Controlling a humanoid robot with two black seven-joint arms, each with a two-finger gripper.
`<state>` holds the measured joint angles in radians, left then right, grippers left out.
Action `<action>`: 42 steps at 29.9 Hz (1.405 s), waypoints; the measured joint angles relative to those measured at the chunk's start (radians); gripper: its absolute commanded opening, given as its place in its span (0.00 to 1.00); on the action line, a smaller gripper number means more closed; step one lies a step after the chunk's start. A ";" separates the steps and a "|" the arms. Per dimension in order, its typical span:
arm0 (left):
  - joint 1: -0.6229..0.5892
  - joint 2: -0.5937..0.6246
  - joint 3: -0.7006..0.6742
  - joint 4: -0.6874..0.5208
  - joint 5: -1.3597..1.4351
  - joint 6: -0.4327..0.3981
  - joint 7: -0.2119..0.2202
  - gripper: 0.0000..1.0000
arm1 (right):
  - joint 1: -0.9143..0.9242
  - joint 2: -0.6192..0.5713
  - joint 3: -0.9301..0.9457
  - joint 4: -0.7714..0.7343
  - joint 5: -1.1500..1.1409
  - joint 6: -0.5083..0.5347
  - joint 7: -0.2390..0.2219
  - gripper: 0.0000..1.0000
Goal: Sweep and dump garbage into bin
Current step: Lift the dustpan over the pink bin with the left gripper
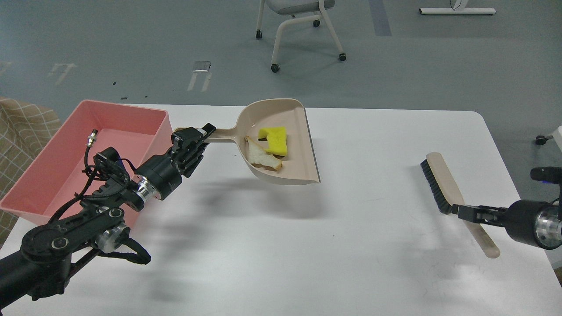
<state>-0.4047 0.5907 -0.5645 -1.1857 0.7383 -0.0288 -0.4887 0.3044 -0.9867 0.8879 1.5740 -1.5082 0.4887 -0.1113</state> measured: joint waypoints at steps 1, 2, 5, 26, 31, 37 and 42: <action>0.000 0.000 0.000 0.000 -0.002 0.000 0.000 0.18 | 0.001 -0.003 0.015 0.001 0.001 0.000 0.002 0.86; 0.000 0.001 0.000 0.000 -0.002 0.000 0.000 0.18 | 0.003 -0.007 0.033 0.002 0.003 0.000 0.002 0.88; 0.000 0.006 -0.001 0.000 -0.004 0.000 0.000 0.18 | 0.011 -0.003 0.100 0.000 0.019 0.000 0.005 0.89; 0.043 0.146 -0.133 -0.040 -0.106 -0.043 0.000 0.19 | 0.020 0.836 0.836 -0.253 0.403 0.000 0.006 0.97; 0.057 0.190 -0.168 -0.040 -0.160 -0.052 0.000 0.19 | 0.008 0.836 0.841 -0.271 0.470 0.000 0.006 0.97; 0.071 0.256 -0.177 -0.040 -0.206 -0.058 0.000 0.19 | -0.008 0.824 0.843 -0.272 0.481 0.000 0.006 0.97; 0.101 0.328 -0.178 -0.038 -0.261 -0.070 0.000 0.20 | -0.018 0.824 0.843 -0.273 0.482 0.000 0.006 0.99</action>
<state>-0.3035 0.9186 -0.7428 -1.2238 0.4777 -0.0988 -0.4888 0.2864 -0.1623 1.7305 1.3013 -1.0263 0.4888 -0.1057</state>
